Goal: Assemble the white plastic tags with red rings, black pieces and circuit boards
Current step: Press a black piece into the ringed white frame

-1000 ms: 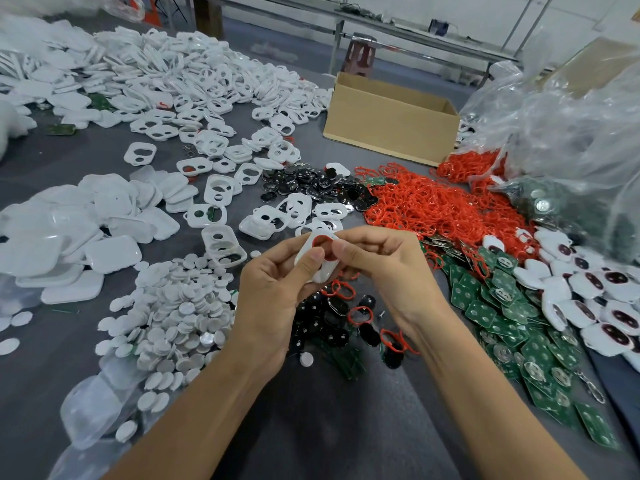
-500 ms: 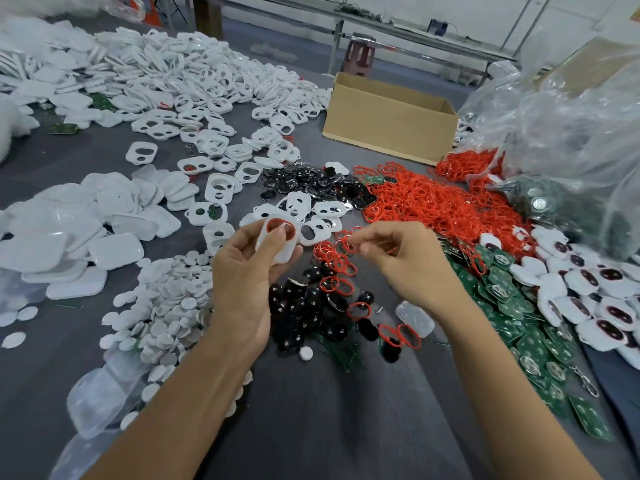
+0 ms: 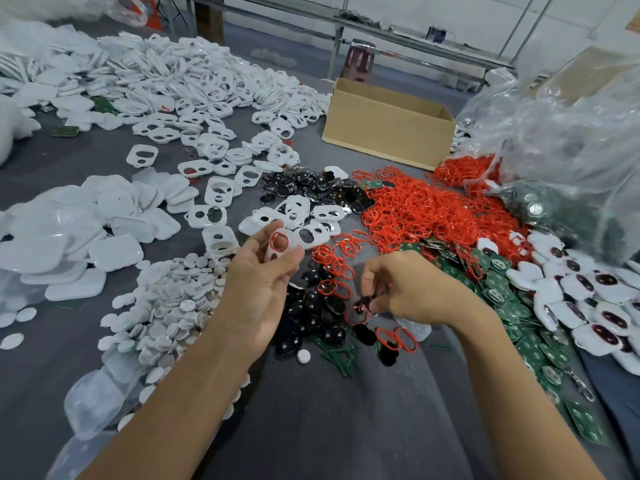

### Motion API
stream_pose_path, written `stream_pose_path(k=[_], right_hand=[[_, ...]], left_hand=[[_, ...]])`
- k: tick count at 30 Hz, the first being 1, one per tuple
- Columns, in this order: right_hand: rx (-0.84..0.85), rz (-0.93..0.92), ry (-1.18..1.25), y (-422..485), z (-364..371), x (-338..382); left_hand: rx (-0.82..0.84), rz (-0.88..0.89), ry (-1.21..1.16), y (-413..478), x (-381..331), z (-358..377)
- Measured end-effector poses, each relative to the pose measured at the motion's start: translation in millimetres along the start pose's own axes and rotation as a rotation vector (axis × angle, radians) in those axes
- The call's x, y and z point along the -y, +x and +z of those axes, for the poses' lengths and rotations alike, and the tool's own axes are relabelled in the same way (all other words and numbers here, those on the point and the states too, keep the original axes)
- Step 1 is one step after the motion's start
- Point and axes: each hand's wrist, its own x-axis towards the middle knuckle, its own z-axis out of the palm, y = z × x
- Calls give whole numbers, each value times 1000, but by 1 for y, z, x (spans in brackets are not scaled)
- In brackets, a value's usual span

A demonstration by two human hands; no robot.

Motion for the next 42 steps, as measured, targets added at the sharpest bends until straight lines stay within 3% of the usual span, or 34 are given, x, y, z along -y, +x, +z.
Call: stream_pose_path(k=[3,7,12,18,25,30,35,42], right_hand=[[-123,-30,141,-5,-6,1],[-282,-118,573,-6,-7,12],[-316,-158,884,-2,-2,24],[-296,-190,1029,1,8,31],[-130,-147,1255,4,17,34],[-116,-54,1273,8,29,38],[-185,-38,1291,10,30,36],[-131,0,1392,13,34,37]], left_hand=[[10,5,39,-1,2,3],[92,26,64,-4,2,7],[166,128,225,-12,5,9],[137,255,438,-17,8,11],[27,335,486,-18,6,9],[9,330,489,-20,9,10],[45,176,298,-18,7,11],[0,93,139,-14,11,10]])
